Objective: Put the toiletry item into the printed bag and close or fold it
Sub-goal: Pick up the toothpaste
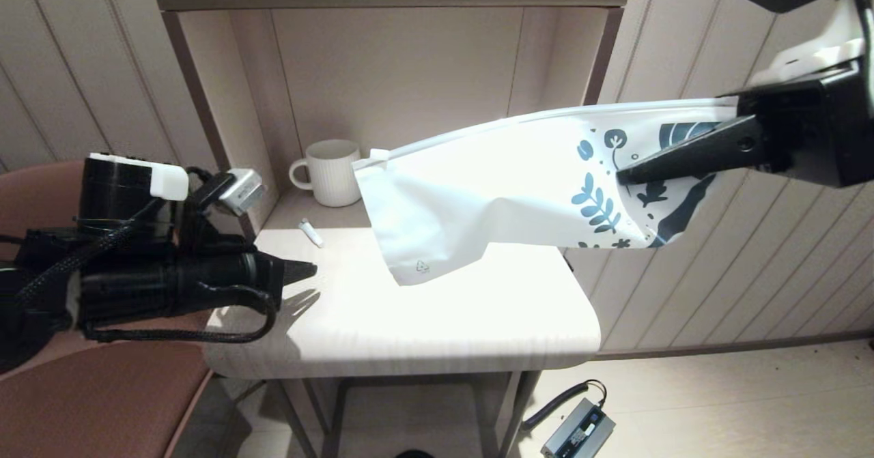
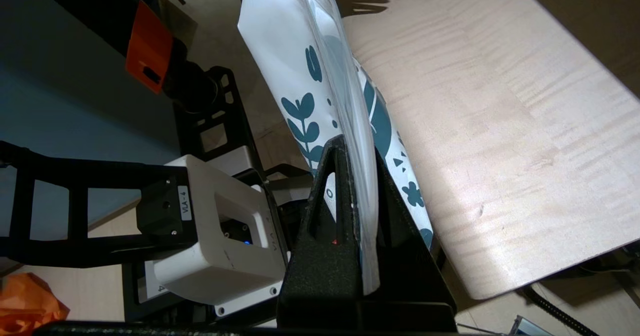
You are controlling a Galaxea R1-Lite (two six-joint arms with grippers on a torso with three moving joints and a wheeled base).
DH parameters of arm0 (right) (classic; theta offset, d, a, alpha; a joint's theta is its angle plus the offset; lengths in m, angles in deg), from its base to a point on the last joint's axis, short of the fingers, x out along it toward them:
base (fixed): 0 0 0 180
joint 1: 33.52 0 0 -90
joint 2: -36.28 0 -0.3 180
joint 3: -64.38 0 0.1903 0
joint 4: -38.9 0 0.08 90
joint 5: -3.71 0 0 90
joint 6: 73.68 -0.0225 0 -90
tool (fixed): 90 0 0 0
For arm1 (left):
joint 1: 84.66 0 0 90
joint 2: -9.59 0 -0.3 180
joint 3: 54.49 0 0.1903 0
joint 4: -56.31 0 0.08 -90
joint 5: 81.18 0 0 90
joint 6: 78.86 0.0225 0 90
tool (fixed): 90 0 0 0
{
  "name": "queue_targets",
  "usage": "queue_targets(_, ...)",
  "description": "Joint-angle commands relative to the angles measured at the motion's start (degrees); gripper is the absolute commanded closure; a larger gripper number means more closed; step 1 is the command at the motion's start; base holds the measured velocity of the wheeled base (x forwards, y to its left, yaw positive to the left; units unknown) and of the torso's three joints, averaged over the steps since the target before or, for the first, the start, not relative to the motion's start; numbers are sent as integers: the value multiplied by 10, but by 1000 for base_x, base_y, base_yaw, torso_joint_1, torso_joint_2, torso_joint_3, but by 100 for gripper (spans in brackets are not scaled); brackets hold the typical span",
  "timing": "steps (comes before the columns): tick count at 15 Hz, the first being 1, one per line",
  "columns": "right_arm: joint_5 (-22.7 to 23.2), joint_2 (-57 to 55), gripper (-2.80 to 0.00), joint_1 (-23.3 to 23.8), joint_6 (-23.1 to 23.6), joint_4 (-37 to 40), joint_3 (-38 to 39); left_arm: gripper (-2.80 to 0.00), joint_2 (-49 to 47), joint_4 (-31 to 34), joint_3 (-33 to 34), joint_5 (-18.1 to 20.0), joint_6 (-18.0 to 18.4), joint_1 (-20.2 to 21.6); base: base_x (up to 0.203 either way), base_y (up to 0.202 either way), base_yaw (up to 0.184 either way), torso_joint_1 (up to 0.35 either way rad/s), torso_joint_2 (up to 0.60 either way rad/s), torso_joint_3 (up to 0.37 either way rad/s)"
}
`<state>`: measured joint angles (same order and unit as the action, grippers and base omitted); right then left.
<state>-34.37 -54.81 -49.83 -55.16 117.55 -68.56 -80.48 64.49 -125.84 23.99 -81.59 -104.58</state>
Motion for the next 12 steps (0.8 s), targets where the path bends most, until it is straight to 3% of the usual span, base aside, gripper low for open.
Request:
queue_targets(1, 3, 7, 0, 0, 1, 4, 2, -280, -45, -71, -1, -163, -18, -35, 0, 0, 0, 0, 0, 0)
queue_targets(5, 4, 6, 0, -2, 1, 3, 7, -280, -117, -102, -22, -299, -35, -47, 0, 0, 0, 0, 0, 0)
queue_targets(8, 5, 3, 0, -6, 0, 2, 10, -280, -161, -105, -53, -369, -66, -48, 0, 0, 0, 0, 0, 0)
queue_targets(12, 5, 1, 0, -7, 0, 0, 15, -280, -187, -96, -89, -380, -89, -57, 0, 0, 0, 0, 0, 0)
